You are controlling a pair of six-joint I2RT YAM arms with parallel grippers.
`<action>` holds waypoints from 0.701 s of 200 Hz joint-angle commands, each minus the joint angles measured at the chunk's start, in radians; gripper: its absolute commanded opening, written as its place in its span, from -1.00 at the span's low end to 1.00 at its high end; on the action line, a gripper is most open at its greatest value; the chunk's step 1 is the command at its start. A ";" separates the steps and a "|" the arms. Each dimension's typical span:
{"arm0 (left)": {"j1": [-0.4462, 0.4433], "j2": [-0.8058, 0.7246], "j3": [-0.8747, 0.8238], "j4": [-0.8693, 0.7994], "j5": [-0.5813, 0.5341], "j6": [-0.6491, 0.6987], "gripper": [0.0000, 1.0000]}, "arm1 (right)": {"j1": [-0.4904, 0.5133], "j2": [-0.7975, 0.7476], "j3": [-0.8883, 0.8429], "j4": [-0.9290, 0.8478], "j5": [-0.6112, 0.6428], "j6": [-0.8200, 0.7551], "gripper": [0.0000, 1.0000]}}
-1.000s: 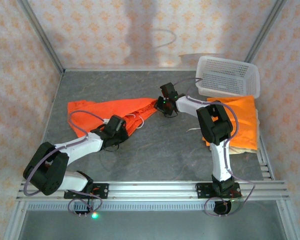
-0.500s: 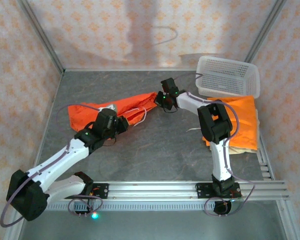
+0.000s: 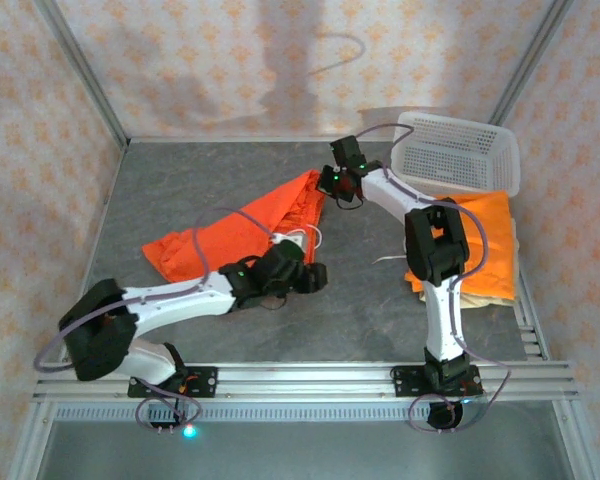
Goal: Fold and stack the shorts
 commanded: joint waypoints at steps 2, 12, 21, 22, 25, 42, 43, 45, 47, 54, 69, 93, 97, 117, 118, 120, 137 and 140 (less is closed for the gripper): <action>-0.016 -0.041 0.062 0.096 -0.044 0.057 0.51 | -0.005 -0.077 0.020 -0.077 0.058 -0.097 -0.77; -0.014 -0.090 0.078 0.042 -0.107 0.093 0.71 | -0.005 -0.101 0.009 -0.098 0.077 -0.128 -0.53; -0.004 -0.134 0.099 -0.050 -0.171 0.119 0.79 | -0.004 -0.123 -0.006 -0.116 0.095 -0.154 -0.37; -0.002 -0.139 0.101 -0.061 -0.177 0.121 0.79 | -0.005 -0.126 -0.008 -0.118 0.097 -0.157 -0.36; 0.004 -0.153 0.108 -0.097 -0.196 0.126 0.80 | -0.005 -0.134 -0.016 -0.121 0.103 -0.164 -0.29; 0.052 -0.239 0.122 -0.298 -0.278 0.134 0.79 | -0.005 -0.183 -0.072 -0.128 0.117 -0.198 0.14; 0.054 -0.244 0.122 -0.309 -0.281 0.133 0.79 | -0.005 -0.186 -0.075 -0.127 0.117 -0.200 0.16; 0.064 -0.255 0.120 -0.330 -0.287 0.132 0.78 | -0.005 -0.193 -0.083 -0.127 0.116 -0.203 0.21; 0.072 -0.267 0.119 -0.351 -0.291 0.131 0.77 | -0.005 -0.197 -0.090 -0.128 0.114 -0.206 0.24; 0.097 -0.305 0.112 -0.425 -0.314 0.131 0.75 | -0.005 -0.218 -0.117 -0.129 0.106 -0.212 0.34; 0.140 -0.375 0.097 -0.574 -0.349 0.144 0.71 | -0.004 -0.272 -0.191 -0.119 0.063 -0.214 0.45; 0.150 -0.441 0.071 -0.725 -0.372 0.151 0.61 | 0.004 -0.375 -0.356 -0.043 -0.065 -0.176 0.61; 0.150 -0.444 0.066 -0.738 -0.365 0.148 0.59 | 0.010 -0.391 -0.381 -0.036 -0.079 -0.171 0.64; 0.150 -0.416 0.041 -0.795 -0.349 0.123 0.46 | 0.062 -0.468 -0.495 -0.014 -0.093 -0.156 0.69; 0.150 -0.414 0.039 -0.797 -0.349 0.122 0.45 | 0.066 -0.470 -0.501 -0.013 -0.093 -0.154 0.69; 0.150 -0.409 0.036 -0.800 -0.350 0.120 0.44 | 0.073 -0.479 -0.510 -0.009 -0.092 -0.153 0.69; 0.150 -0.352 0.023 -0.825 -0.351 0.120 0.37 | 0.143 -0.533 -0.601 0.020 -0.085 -0.130 0.70; 0.150 -0.340 0.023 -0.830 -0.351 0.122 0.36 | 0.152 -0.541 -0.615 0.026 -0.083 -0.124 0.70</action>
